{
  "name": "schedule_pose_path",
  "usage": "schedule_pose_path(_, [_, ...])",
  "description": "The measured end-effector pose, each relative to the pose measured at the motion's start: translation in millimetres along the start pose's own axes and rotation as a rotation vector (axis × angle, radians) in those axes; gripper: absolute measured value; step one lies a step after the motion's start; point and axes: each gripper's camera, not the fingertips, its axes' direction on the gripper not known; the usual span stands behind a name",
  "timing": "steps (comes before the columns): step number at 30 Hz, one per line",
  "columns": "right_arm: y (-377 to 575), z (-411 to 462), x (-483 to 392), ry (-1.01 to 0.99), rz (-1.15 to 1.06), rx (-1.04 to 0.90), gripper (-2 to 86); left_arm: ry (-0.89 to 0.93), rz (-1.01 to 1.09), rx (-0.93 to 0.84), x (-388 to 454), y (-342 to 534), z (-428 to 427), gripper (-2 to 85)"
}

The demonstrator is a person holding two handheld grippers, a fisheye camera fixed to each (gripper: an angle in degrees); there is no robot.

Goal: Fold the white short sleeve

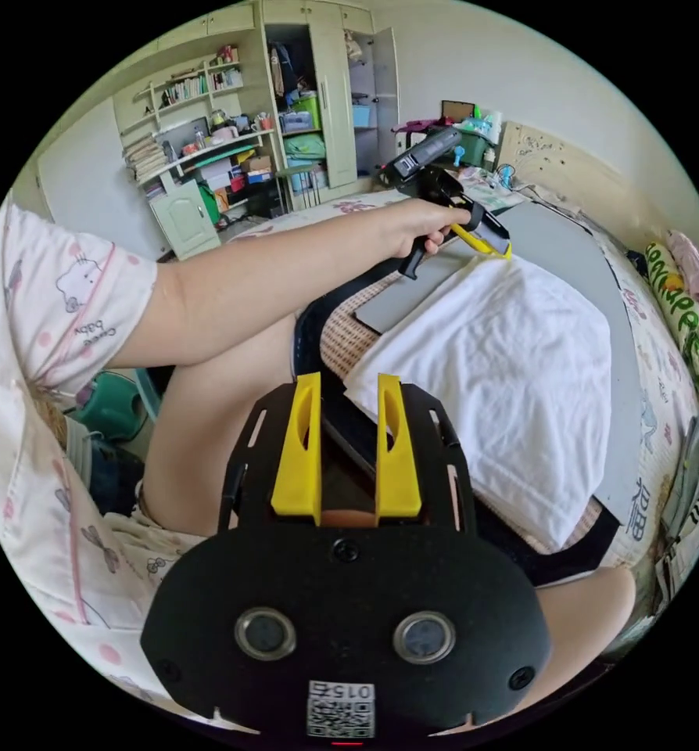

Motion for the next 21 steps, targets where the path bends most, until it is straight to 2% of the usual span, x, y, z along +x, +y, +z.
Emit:
schedule_pose_path(5, [16.2,40.7,28.2,0.010,0.037,-0.076,11.1,0.000,0.012,0.004,13.7,1.9,-1.0,7.0])
schedule_pose_path(9, [26.8,57.1,44.7,0.043,0.046,-0.105,8.3,0.030,0.020,-0.012,23.8,4.1,-0.4,2.5])
schedule_pose_path(13, [29.7,53.7,78.1,-0.021,0.121,-0.118,1.4,0.041,0.037,0.025,39.9,12.8,-18.8,0.0])
schedule_pose_path(16, [32.4,38.4,95.2,-0.119,0.141,-0.088,0.0,0.044,0.048,0.071,50.2,23.0,-35.6,-0.3])
schedule_pose_path(21, [29.1,15.1,93.6,-0.165,0.049,-0.043,-0.3,-0.093,0.094,0.088,75.0,42.2,-46.4,-0.5])
